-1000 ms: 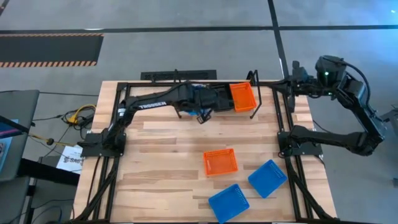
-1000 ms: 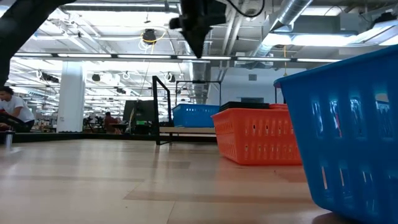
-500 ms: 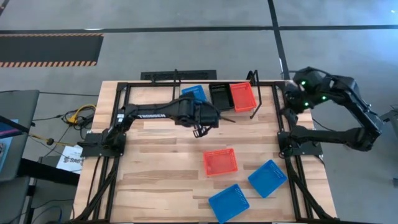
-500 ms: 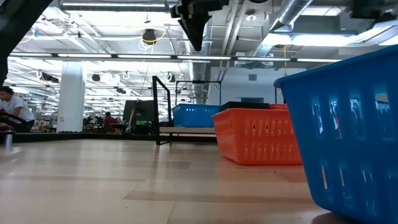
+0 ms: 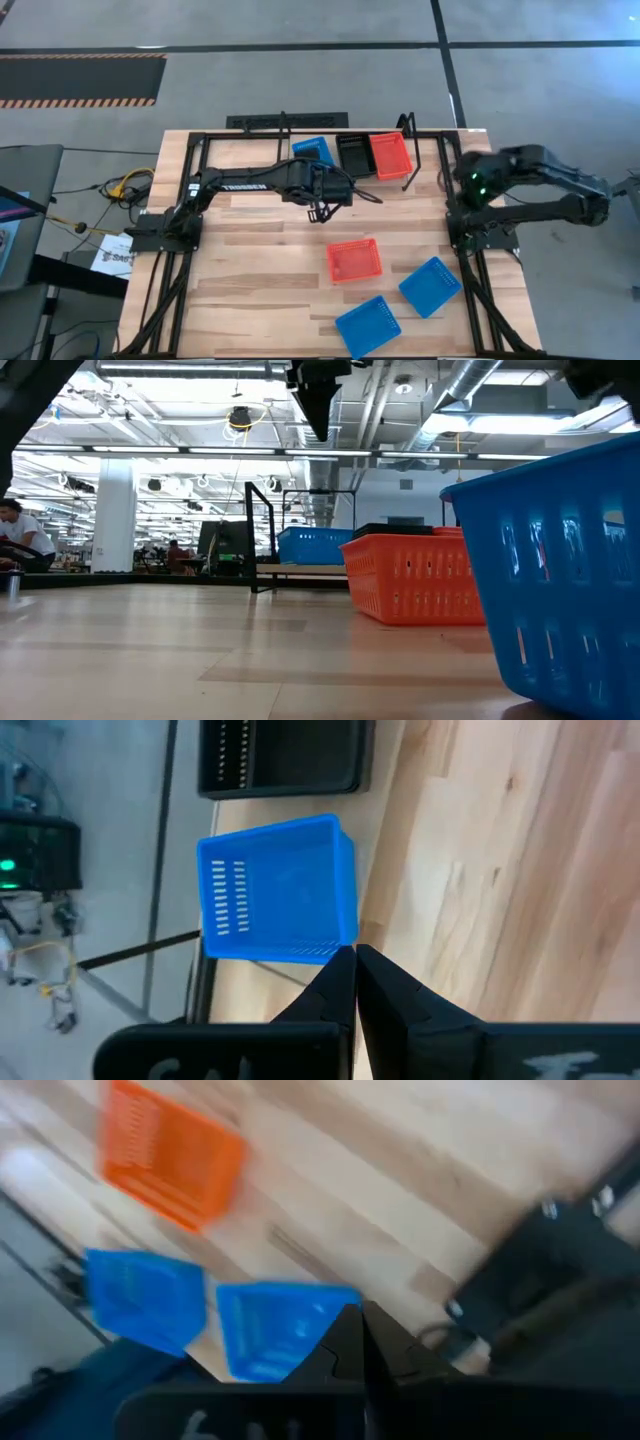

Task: Stack baskets on shelf by color
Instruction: Stack the orange bin on top of the orange bin on the shelf

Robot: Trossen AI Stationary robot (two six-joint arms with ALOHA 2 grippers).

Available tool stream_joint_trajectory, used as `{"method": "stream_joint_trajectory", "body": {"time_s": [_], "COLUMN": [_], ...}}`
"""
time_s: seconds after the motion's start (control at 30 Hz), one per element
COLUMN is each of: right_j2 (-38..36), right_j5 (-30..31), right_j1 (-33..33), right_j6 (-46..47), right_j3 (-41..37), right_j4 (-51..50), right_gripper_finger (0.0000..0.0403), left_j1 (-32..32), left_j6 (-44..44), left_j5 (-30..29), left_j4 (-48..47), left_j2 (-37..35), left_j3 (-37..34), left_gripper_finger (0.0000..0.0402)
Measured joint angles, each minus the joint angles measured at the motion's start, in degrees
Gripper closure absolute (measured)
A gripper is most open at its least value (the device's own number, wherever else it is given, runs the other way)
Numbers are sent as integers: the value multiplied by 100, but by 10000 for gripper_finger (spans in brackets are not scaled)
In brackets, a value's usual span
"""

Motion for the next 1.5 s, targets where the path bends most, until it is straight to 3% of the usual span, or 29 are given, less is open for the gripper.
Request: {"method": "stream_joint_trajectory", "body": {"time_s": [0.2, 0.37, 0.6, 0.87, 1.07, 1.33, 1.5], "right_j2": [-34, -13, 189, 595, 1039, 2034, 2706], "right_j5": [-235, -251, -42, 490, 1504, 1557, 1544], "right_j1": [944, 1699, 2736, 3428, 3307, 2629, 2249], "right_j6": [370, 684, 810, 422, -452, -1837, -2733], "right_j3": [-948, -1367, -1573, -1576, -1573, -1508, -1084], "right_j4": [186, 1022, 2041, 3214, 3790, 4703, 4943], "right_gripper_finger": [399, 389, 372, 372, 360, 306, 274], "left_j1": [-2, -2, -2, 17, -78, -284, -540], "left_j6": [-146, -589, -1323, -2270, -2155, -2036, -2180], "left_j5": [254, 294, 291, 570, 886, 853, 422], "left_j4": [492, 698, 685, 791, 924, 777, 273], "left_j2": [0, 2, 2, 4, 7, 7, -65], "left_j3": [0, 0, 0, 0, 0, 0, 0], "left_gripper_finger": [401, 401, 401, 401, 401, 401, 401]}}
